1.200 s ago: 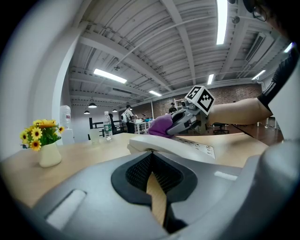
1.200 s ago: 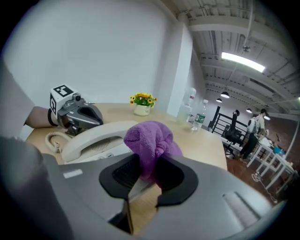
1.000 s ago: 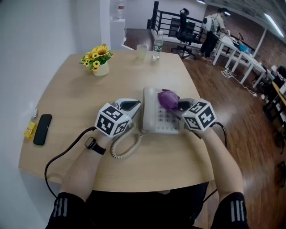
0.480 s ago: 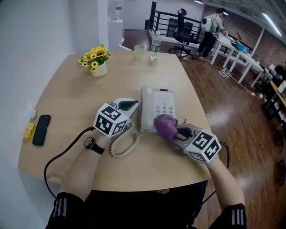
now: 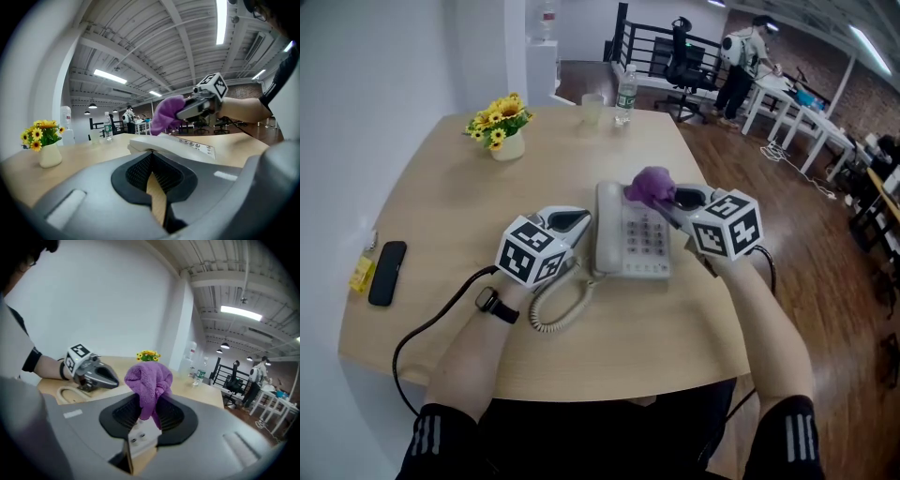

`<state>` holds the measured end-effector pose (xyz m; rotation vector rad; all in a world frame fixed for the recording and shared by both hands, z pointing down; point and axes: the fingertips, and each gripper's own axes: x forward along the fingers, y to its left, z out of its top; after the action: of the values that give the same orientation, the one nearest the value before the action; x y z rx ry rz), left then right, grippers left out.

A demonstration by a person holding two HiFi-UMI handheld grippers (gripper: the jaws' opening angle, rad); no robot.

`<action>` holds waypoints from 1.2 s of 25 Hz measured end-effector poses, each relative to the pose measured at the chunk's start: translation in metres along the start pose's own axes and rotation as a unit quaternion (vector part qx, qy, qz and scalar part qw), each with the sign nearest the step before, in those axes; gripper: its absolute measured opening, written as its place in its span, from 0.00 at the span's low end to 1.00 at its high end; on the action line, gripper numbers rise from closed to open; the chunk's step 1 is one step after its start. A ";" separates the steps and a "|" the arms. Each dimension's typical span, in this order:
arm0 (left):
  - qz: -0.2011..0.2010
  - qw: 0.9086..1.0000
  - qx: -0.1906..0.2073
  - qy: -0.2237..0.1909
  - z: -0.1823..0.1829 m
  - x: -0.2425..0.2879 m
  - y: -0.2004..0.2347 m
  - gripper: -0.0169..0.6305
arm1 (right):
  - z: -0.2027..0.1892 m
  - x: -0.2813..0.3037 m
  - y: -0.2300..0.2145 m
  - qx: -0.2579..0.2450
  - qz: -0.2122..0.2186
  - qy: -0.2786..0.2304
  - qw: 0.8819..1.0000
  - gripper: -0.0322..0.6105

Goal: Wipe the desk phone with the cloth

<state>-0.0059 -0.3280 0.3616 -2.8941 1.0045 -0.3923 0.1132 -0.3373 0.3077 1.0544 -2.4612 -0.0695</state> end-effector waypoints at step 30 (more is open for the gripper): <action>0.000 1.000 -0.001 -0.001 0.000 -0.001 0.001 0.02 | -0.085 -0.026 0.138 -0.095 0.103 0.076 0.987 0.21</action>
<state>-0.0074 -0.3280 0.3609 -2.8959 1.0059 -0.3881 0.0724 -0.2113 0.4041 0.6953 -2.3560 -0.1483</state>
